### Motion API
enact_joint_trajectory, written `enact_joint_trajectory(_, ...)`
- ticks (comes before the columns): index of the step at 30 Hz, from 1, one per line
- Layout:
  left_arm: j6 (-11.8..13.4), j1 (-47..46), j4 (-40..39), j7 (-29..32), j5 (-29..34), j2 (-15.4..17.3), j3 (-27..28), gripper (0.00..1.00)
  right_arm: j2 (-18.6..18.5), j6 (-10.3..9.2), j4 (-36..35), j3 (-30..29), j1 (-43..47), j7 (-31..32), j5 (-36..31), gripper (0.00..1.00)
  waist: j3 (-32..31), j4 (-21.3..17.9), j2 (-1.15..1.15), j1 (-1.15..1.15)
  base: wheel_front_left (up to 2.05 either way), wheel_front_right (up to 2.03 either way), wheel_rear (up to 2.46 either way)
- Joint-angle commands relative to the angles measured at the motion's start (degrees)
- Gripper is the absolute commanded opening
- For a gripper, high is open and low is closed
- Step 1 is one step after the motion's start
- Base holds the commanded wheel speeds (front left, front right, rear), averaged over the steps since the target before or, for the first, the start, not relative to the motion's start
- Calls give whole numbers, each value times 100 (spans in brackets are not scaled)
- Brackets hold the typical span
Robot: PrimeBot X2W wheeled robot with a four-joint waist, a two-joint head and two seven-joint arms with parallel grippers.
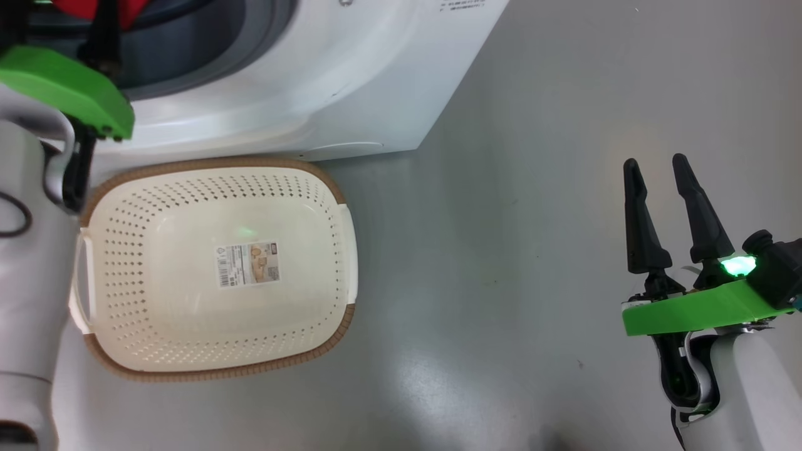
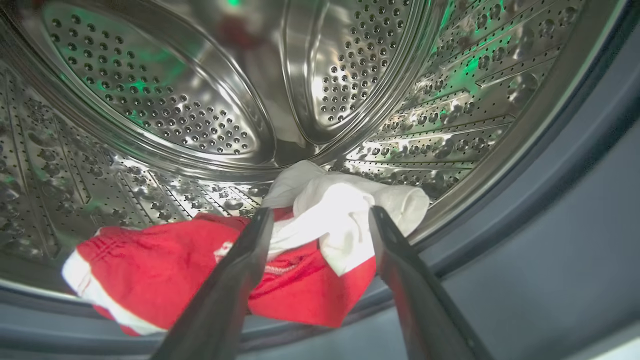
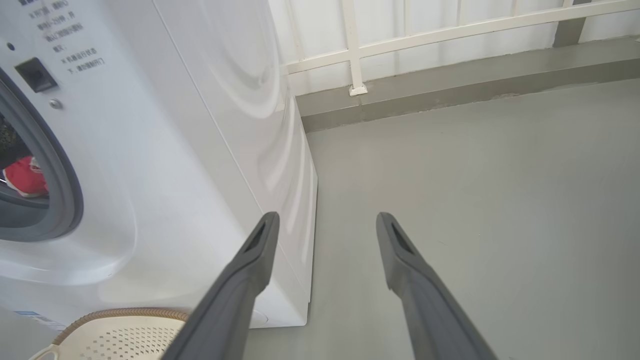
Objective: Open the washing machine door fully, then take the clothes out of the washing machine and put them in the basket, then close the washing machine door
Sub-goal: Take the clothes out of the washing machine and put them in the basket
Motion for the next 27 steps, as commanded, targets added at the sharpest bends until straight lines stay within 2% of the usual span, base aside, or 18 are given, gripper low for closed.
enact_joint_trajectory(1,9,-280,64,-28,90,356,32,100,-3,43,-154,201,-79,-36,43,100,68,-60,0,0,0,0,0)
enact_joint_trajectory(10,9,-869,655,-28,228,450,-95,100,-3,43,-203,348,-191,-36,88,100,243,-228,0,0,0,0,0)
enact_joint_trajectory(17,9,-1118,1283,14,31,413,-612,100,-3,43,-232,352,-202,-36,115,100,331,-300,0,0,0,0,0)
enact_joint_trajectory(27,9,-1164,1494,384,-533,428,-1327,100,-3,43,-245,380,-256,-36,130,100,357,-250,0,0,0,0,0)
